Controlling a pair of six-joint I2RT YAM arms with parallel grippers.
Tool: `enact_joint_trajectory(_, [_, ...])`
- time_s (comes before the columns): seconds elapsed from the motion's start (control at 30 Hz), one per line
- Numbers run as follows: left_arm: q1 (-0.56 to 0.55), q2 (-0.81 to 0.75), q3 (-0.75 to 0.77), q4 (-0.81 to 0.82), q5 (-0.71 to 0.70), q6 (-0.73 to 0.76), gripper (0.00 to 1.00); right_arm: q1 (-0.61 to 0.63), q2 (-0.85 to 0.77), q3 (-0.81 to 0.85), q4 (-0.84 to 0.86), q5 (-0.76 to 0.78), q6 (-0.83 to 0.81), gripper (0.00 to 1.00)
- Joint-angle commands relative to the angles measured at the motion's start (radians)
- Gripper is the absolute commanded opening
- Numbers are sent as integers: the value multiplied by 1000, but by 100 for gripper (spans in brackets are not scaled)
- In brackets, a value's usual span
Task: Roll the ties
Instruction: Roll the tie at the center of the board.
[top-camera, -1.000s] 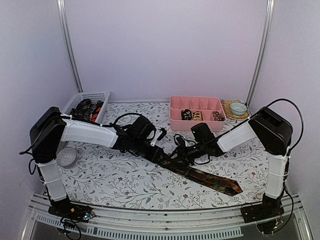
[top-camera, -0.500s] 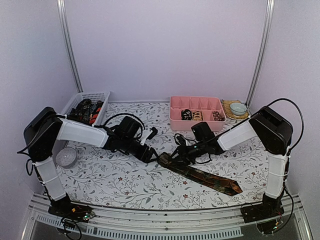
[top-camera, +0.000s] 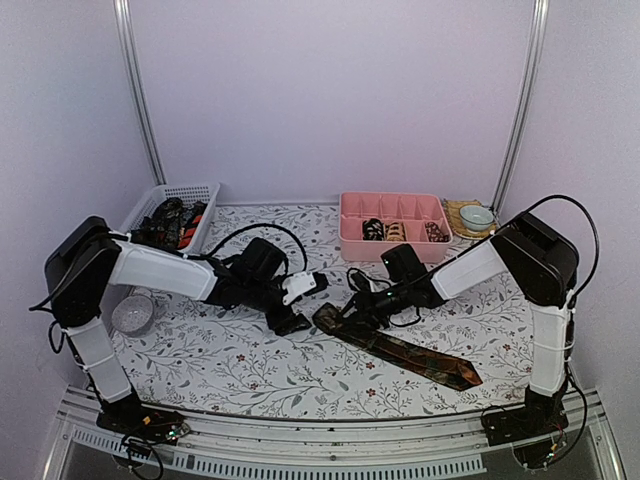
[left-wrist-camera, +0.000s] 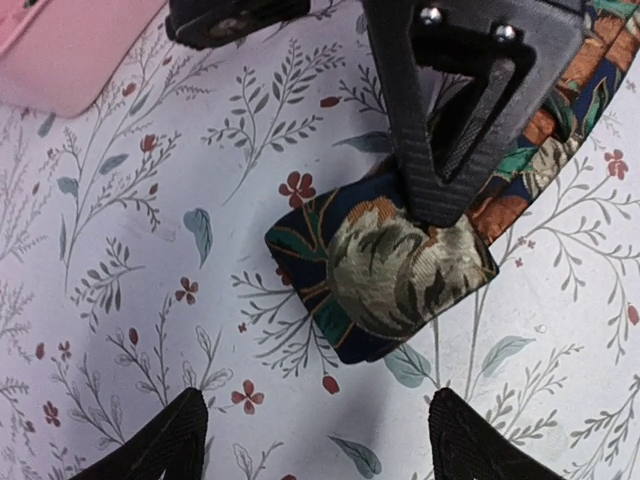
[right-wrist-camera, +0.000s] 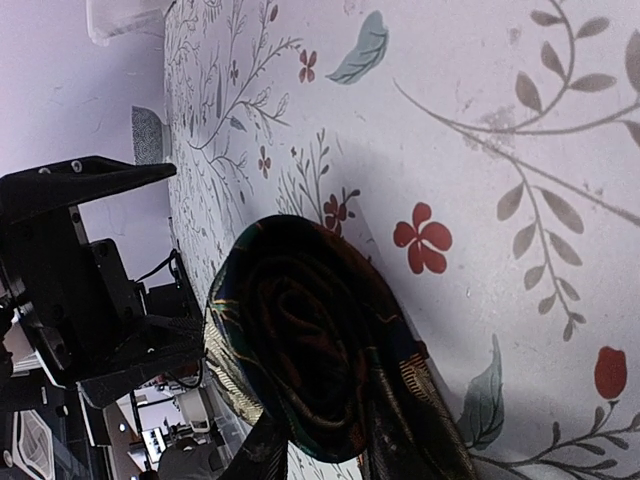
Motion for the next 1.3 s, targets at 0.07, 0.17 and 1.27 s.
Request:
enact_joint_trajectory(0.07, [-52, 116, 116, -62, -126, 255, 75, -9, 96, 7, -30, 3, -15, 25])
enact_joint_trajectory(0.17, [-61, 150, 134, -57, -105, 281, 74, -11, 102, 8, -30, 0, -19, 26])
enact_joint_trajectory(1.27, [-8, 103, 152, -186, 144, 79, 72, -29, 124, 21, -50, 5, -37, 27])
